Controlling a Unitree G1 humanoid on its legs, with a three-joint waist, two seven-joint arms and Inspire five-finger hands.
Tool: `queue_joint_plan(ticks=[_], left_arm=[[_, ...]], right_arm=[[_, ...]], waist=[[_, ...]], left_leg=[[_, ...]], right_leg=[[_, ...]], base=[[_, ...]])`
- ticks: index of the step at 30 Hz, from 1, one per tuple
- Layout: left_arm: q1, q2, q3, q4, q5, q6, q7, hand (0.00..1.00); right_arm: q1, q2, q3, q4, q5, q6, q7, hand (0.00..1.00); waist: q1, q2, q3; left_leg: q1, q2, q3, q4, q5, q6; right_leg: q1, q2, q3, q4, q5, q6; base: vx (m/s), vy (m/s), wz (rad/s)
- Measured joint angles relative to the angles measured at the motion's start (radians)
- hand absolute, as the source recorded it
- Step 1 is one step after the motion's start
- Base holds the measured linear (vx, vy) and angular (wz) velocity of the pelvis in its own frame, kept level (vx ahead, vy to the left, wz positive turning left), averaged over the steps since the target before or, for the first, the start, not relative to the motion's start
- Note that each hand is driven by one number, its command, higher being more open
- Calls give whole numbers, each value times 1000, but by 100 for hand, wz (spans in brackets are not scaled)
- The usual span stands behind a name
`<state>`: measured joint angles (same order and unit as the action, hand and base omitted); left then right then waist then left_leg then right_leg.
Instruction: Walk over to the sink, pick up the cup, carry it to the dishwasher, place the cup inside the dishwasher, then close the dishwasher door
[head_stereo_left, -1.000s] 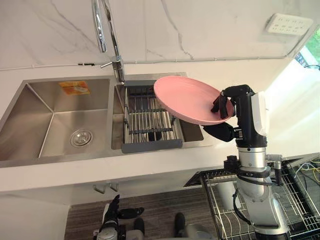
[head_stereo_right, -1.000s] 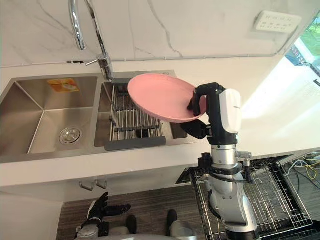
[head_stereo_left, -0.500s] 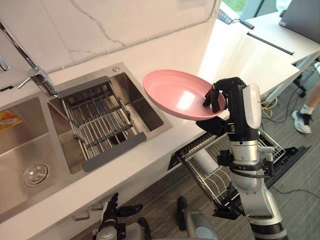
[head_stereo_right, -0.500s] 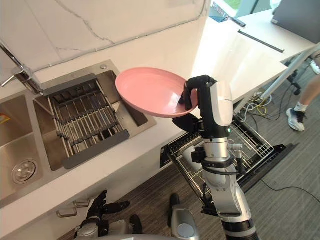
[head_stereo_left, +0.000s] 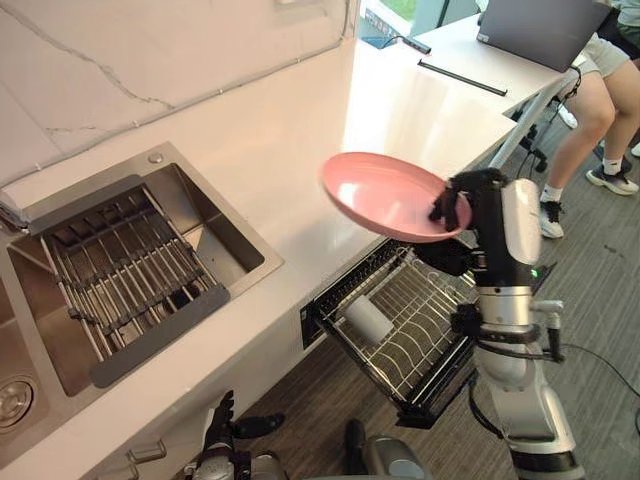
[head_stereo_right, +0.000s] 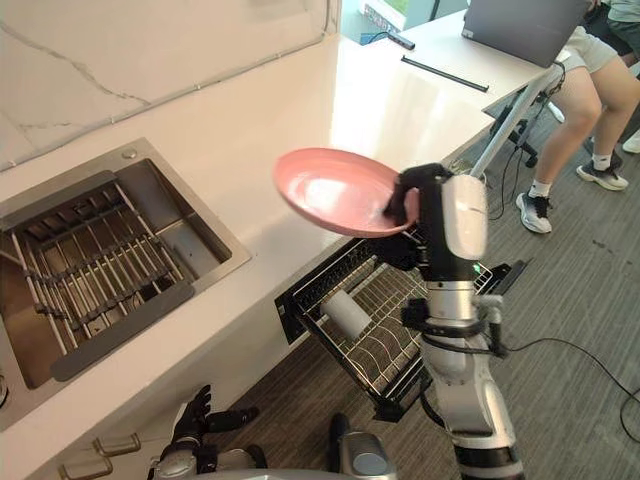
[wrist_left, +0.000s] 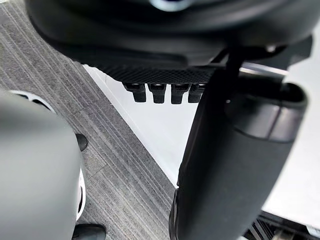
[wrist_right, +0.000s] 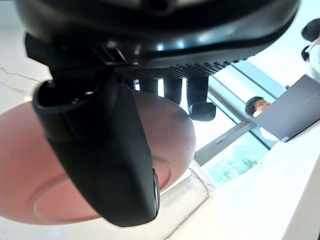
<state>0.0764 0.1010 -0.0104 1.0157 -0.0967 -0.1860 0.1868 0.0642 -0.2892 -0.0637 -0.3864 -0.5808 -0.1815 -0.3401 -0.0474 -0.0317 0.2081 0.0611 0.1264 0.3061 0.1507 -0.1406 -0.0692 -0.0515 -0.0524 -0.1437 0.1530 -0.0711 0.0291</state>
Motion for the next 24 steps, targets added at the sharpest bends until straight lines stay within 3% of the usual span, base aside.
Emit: queue_joint_plan(ticks=[7, 12, 18, 24], left_arm=[[1, -4, 0, 6, 14, 0, -1, 100], [15, -19, -1, 7, 19, -2, -3, 100], [21, -29, -13, 4, 18, -5, -3, 100], [21, -35, -18, -4, 18, -17, -4, 100]], right_arm=[[41, 11, -66, 5, -1, 6, -18, 0], [53, 14, -163, 91, -2, 34, -59, 0], [65, 17, -253, 187, -2, 82, -100, 0], [43, 16, -333, 290, 0, 110, -163, 0]], waist=[[1, 6, -7], [1, 43, -30], [-2, 68, -37], [-16, 83, -9]], left_leg=[[8, -29, -43, -36, 21, 20], [4, -49, -63, -49, 33, 29], [-14, -60, -67, -75, 54, 35], [-46, -76, -65, -66, 60, 42]], right_leg=[[75, -19, -37, -135, 63, 18], [80, -36, -58, -142, 71, 26], [38, -47, -59, -113, 68, 26], [-55, -77, -47, 22, 13, 30]], base=[[-7, 42, 18], [-35, 24, 13], [-56, -1, 2], [-53, 6, -1]])
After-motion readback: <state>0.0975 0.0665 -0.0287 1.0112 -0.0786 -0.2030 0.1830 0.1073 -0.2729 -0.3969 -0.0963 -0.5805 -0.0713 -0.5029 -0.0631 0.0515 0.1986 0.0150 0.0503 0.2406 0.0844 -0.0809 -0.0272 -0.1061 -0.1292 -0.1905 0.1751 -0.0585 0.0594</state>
